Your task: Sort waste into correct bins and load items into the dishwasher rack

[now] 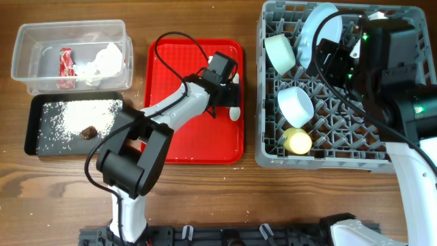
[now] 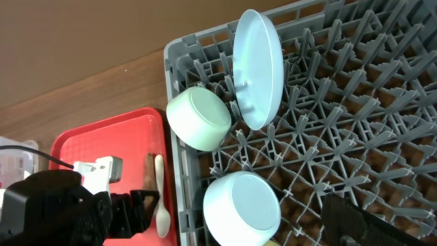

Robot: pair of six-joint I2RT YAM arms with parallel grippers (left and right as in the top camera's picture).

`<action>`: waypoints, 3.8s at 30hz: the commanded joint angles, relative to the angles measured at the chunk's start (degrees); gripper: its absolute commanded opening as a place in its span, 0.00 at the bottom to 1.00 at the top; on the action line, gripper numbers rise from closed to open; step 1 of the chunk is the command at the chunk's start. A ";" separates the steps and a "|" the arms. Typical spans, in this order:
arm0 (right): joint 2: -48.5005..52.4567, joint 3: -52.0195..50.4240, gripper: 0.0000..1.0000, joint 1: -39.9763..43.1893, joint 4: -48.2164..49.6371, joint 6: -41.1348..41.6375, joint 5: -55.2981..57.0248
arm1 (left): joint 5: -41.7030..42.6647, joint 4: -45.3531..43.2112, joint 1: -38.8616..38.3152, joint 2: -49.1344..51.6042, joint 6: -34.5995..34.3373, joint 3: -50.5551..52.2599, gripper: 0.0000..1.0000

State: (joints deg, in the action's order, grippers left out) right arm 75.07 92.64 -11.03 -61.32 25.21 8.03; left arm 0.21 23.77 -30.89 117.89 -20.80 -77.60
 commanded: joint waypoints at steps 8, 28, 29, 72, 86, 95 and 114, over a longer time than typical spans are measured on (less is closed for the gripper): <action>1.25 0.72 1.00 0.13 -0.13 -1.07 1.16 | -2.27 1.14 2.64 4.50 -3.50 -0.31 0.52; 1.25 0.72 1.00 0.13 -0.28 -1.20 1.18 | -3.26 35.17 26.99 -31.26 -13.99 -5.14 0.04; 1.29 0.72 1.00 0.13 -0.28 -1.20 1.16 | -4.85 36.94 31.19 -32.85 -16.41 -5.14 0.04; 43.21 0.66 0.88 -23.93 13.75 2.40 -7.76 | -9.70 16.96 52.50 -32.61 -21.11 13.25 0.70; 51.08 0.68 0.75 -23.82 16.57 6.29 -5.40 | -9.70 21.29 52.50 -39.76 -21.20 13.25 1.00; 52.61 0.61 0.45 -24.28 18.05 8.41 -7.41 | -9.70 21.29 52.50 -39.76 -21.20 13.25 1.00; 31.08 0.90 0.04 -22.27 11.65 5.01 -8.70 | -9.70 21.29 52.50 -39.76 -21.20 13.25 1.00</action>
State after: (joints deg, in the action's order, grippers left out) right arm 119.59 93.03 -34.83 -48.36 31.33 -3.14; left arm -9.15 45.01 21.50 78.70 -42.68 -63.53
